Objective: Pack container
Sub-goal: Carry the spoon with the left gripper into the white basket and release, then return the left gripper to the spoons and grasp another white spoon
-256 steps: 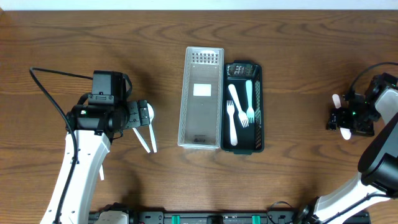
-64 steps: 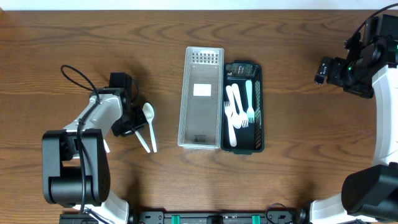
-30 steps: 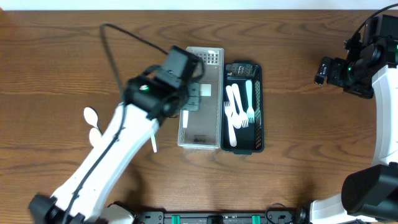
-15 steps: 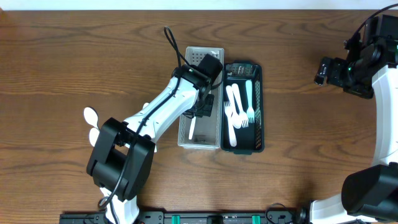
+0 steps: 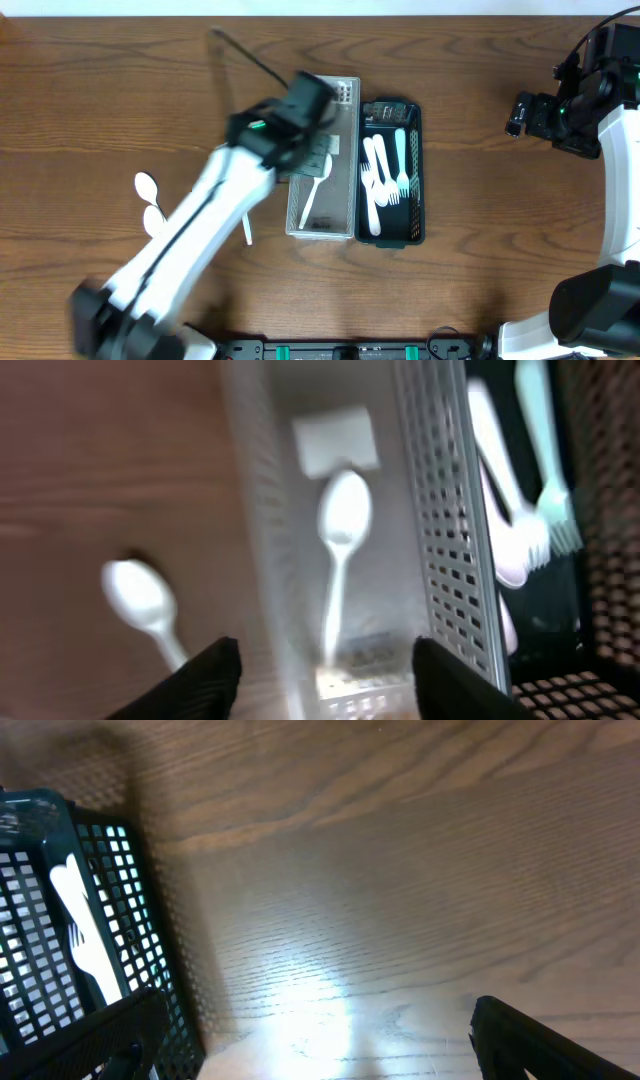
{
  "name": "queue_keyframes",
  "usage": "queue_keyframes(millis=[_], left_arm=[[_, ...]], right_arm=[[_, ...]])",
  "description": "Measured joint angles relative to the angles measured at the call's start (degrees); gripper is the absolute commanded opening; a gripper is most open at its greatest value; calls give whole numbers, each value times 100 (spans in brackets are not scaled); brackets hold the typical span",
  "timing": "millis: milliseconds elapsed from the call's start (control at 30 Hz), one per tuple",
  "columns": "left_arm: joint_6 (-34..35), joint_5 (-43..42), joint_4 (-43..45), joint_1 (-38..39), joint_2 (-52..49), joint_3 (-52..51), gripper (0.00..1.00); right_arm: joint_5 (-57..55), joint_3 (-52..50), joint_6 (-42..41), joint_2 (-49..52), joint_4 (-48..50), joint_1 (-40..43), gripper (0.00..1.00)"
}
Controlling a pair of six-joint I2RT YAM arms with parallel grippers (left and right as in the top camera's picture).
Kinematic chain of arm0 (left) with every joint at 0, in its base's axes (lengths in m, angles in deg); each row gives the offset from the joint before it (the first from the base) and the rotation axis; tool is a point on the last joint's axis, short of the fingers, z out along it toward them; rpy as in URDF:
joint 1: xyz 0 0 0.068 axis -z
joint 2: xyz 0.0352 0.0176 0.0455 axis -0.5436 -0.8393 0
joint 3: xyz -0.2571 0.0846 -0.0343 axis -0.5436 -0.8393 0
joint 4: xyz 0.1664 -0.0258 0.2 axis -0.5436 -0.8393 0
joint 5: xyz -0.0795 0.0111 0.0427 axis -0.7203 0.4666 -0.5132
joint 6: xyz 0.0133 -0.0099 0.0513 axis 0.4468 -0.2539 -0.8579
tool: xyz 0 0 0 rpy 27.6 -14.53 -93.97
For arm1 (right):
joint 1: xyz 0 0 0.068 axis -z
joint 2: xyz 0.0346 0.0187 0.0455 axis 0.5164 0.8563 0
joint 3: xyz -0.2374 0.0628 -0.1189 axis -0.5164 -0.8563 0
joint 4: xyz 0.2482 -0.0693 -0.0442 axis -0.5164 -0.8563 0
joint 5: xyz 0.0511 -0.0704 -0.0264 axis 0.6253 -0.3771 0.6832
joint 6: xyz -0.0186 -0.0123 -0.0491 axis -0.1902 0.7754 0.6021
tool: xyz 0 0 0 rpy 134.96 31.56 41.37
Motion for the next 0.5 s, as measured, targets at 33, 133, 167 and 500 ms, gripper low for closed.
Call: queue_keyframes(millis=[33,133,167,500], left_arm=[[17,42,-76,-184,282,4,69],[68,155,-356,-844,778,33,72],[94,170,-501,-1108,852,39,74],[179,-17,2,-2413,160,-1032,80]], right_arm=[[0,0,2,0,0,0,99],[0,0,2,0,-2,0,99],[0,0,0,0,-2,0,99],[0,-44,2,0,9,0,99]])
